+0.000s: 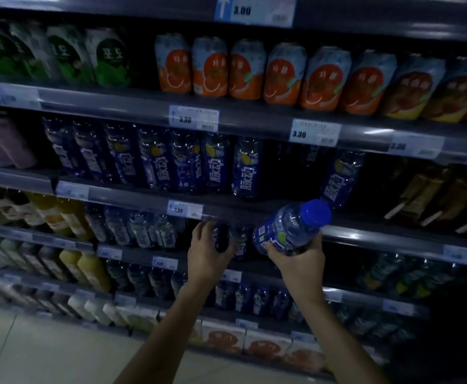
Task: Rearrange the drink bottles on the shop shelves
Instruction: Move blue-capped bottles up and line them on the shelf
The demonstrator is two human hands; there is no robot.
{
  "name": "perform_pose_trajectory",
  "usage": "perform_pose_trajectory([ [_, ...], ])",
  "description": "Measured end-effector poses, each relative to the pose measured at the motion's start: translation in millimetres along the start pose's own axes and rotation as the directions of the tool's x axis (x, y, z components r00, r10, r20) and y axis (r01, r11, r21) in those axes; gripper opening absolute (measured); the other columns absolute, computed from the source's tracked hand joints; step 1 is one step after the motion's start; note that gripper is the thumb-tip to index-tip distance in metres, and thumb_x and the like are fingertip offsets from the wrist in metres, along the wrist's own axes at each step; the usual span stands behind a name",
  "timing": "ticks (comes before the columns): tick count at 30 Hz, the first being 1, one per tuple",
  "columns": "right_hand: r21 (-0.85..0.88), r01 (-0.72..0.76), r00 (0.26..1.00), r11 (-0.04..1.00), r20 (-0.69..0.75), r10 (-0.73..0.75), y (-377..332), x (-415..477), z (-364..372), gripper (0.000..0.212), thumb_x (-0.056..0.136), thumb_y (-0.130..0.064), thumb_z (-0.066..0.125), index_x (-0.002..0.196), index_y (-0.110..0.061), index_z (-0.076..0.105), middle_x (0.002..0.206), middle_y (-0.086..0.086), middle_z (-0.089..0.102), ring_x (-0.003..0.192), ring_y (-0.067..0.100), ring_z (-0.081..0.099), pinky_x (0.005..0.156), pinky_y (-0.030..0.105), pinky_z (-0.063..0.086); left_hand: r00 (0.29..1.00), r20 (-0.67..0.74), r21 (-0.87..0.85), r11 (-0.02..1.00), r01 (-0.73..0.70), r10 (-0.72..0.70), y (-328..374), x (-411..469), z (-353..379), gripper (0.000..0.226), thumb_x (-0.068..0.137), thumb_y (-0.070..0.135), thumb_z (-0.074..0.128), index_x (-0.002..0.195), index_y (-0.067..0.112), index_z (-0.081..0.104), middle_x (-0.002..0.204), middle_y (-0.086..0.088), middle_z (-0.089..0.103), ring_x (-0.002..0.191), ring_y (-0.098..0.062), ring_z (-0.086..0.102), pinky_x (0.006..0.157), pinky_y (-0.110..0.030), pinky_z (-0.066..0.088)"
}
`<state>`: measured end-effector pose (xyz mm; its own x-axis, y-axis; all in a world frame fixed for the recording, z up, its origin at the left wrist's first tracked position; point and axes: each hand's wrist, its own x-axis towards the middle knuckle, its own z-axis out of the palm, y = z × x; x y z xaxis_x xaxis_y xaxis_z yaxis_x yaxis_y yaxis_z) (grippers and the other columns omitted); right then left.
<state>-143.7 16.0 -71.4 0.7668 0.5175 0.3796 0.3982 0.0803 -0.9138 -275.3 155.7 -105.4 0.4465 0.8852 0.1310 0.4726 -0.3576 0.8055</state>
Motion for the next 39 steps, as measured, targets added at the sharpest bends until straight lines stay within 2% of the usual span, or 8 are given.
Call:
perform_pose_trajectory([
  [7,-0.044,-0.114,0.991,0.992,0.065,0.117,40,-31,12,0.069,0.064,-0.032,0.086,0.111,-0.056,0.043,0.103,-0.027,0.064,0.095,-0.008,0.062,0.075,0.004,0.046,0.996,0.054,0.049,0.996,0.069,-0.072,-43,-11,14,0.08,0.081,0.049,0.068,0.145,0.024,0.027,0.153,-0.002,0.025,0.129,-0.026,0.041,0.098,-0.046,0.046],
  [13,-0.116,-0.193,0.976,0.974,0.075,0.202,95,-54,26,0.071,0.059,-0.036,0.087,0.111,-0.056,0.043,0.11,-0.017,0.064,0.099,-0.002,0.061,0.081,0.019,0.05,0.988,0.126,0.107,0.991,0.077,-0.09,-85,-14,45,0.083,0.081,0.05,0.067,0.146,0.016,0.028,0.15,-0.007,0.032,0.111,-0.021,0.056,0.094,-0.046,0.046],
  [16,-0.139,-0.212,0.97,0.967,0.087,0.225,127,-62,33,0.07,0.058,-0.036,0.088,0.115,-0.043,0.047,0.111,-0.018,0.063,0.099,-0.006,0.059,0.08,0.015,0.047,0.991,0.112,0.139,0.989,0.056,-0.072,-104,-16,67,0.079,0.081,0.045,0.069,0.142,0.011,0.034,0.144,-0.01,0.038,0.116,-0.029,0.052,0.095,-0.045,0.039],
  [19,-0.166,-0.222,0.964,0.961,0.107,0.242,158,-65,40,0.068,0.06,-0.025,0.09,0.113,-0.035,0.049,0.109,-0.021,0.06,0.097,-0.011,0.057,0.076,0.01,0.045,0.992,0.116,0.074,0.997,0.037,-0.045,-126,-14,87,0.074,0.081,0.041,0.07,0.14,0.011,0.038,0.139,-0.011,0.044,0.112,-0.03,0.055,0.088,-0.044,0.048],
  [24,-0.157,-0.255,0.961,0.954,0.069,0.269,194,-59,51,0.069,0.062,-0.022,0.089,0.113,-0.042,0.047,0.109,-0.02,0.063,0.094,-0.012,0.059,0.072,0.003,0.045,0.991,0.136,0.157,0.987,-0.016,-0.005,-163,-4,114,0.076,0.079,0.037,0.074,0.141,0.012,0.038,0.137,-0.011,0.046,0.117,-0.029,0.053,0.087,-0.046,0.05],
  [28,-0.16,-0.253,0.965,0.954,0.032,0.261,207,-35,61,0.07,0.064,-0.026,0.088,0.104,-0.063,0.043,0.101,-0.032,0.063,0.093,-0.011,0.06,0.071,0.007,0.048,0.981,0.194,0.246,0.966,-0.077,0.029,-176,8,135,0.08,0.08,0.043,0.07,0.146,0.018,0.031,0.148,-0.008,0.036,0.131,-0.027,0.041,0.097,-0.051,0.043],
  [34,-0.198,-0.207,0.976,0.958,0.027,0.216,223,-4,71,0.071,0.066,-0.03,0.086,0.101,-0.069,0.037,0.102,-0.034,0.053,0.09,-0.027,0.05,0.07,-0.006,0.039,0.981,0.168,0.283,0.949,-0.14,0.094,-181,14,158,0.074,0.08,0.04,0.07,0.144,0.02,0.037,0.15,-0.014,0.031,0.138,-0.032,0.031,0.097,-0.052,0.041],
  [39,-0.225,-0.196,0.978,0.954,0.02,0.206,234,15,78,0.064,0.067,-0.032,0.085,0.115,-0.042,0.044,0.1,-0.031,0.052,0.082,-0.008,0.053,0.064,-0.005,0.038,0.978,0.163,0.373,0.91,-0.182,0.129,-188,12,166,0.072,0.084,0.047,0.063,0.146,0.025,0.034,0.155,-0.012,0.023,0.142,-0.03,0.026,0.1,-0.051,0.04],
])
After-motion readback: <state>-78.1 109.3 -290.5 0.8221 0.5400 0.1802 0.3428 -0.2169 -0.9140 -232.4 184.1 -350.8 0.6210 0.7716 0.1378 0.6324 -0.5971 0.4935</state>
